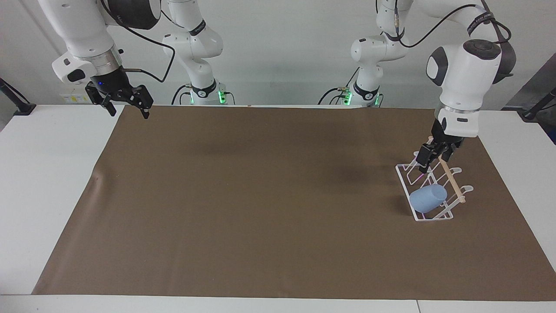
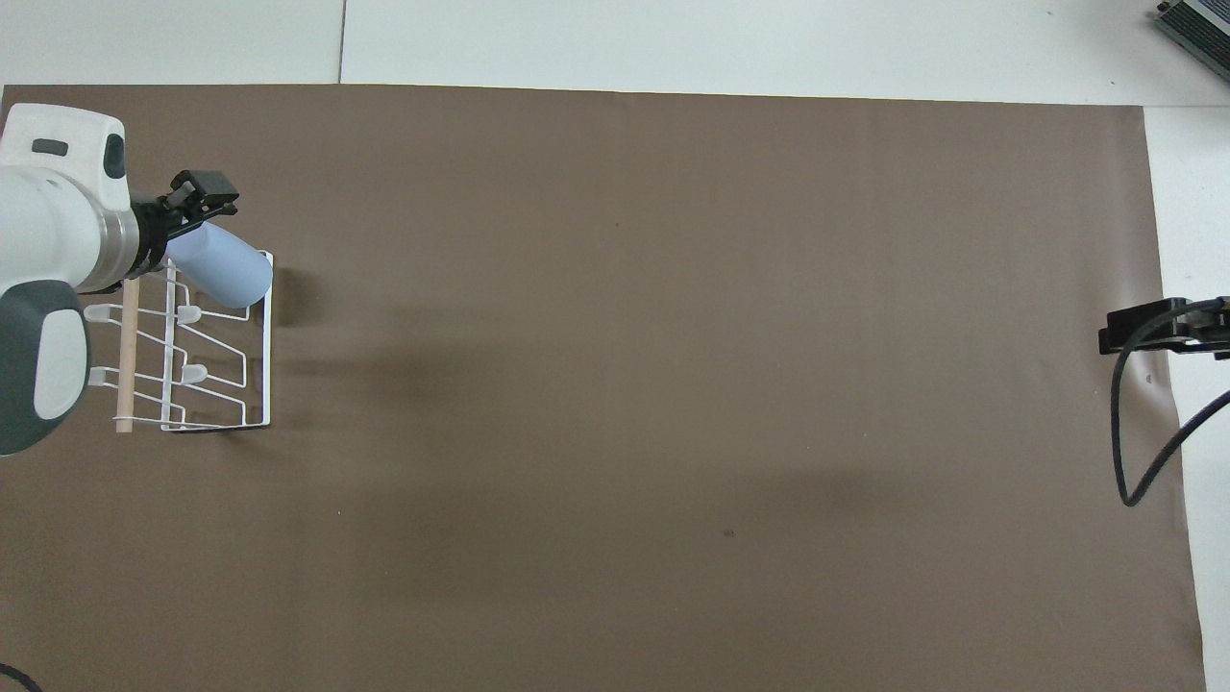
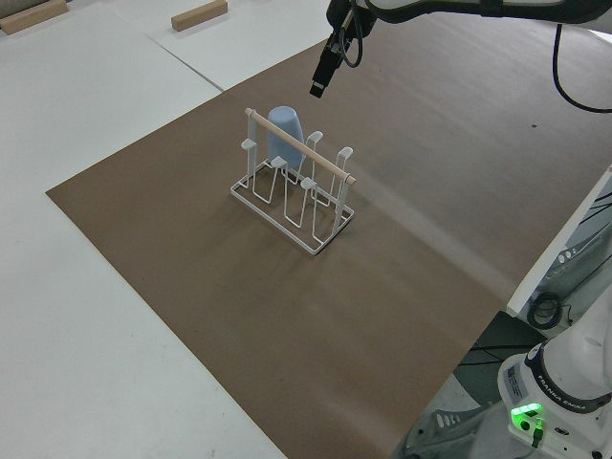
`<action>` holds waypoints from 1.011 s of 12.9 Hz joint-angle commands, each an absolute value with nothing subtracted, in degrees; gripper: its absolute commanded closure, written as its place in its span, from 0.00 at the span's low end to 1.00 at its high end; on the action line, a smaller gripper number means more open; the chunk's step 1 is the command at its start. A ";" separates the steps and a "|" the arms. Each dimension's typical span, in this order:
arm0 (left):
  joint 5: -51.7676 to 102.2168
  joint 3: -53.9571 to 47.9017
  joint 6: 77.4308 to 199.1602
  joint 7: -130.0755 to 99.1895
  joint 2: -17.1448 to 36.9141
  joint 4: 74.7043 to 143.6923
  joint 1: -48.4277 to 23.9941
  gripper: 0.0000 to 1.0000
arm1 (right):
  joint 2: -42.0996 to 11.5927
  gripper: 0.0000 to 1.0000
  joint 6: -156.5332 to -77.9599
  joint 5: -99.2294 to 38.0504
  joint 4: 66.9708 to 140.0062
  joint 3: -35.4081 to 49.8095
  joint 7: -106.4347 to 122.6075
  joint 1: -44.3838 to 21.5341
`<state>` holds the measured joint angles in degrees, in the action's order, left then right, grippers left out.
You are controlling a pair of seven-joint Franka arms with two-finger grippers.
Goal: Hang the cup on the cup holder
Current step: 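Lower the cup onto a peg and open the left gripper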
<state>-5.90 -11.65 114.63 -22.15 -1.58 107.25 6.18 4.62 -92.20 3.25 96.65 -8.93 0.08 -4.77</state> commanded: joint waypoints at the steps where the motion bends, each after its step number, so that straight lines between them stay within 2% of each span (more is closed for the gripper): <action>1: -3.87 -11.69 106.20 -10.85 -4.22 106.97 6.33 0.00 | 5.63 0.00 -92.20 3.16 97.73 -8.44 -0.35 -4.48; 3: -3.52 -11.78 101.01 -5.56 -4.57 106.43 5.89 0.00 | 5.63 0.00 -92.29 2.99 97.73 -8.44 -0.26 -4.48; 9: -1.67 -12.04 99.94 -5.72 -6.06 106.18 5.80 0.00 | 5.63 0.00 -92.29 -1.67 97.73 -9.40 -0.70 -4.48; 13: -2.11 -11.95 92.03 -4.84 -2.21 95.73 5.98 0.00 | 5.63 0.00 -92.29 -1.67 97.73 -9.40 -0.79 -4.48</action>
<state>-2.66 -12.25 96.03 -6.15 -5.05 101.59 6.11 4.62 -92.20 -0.77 96.65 -9.47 0.08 -4.82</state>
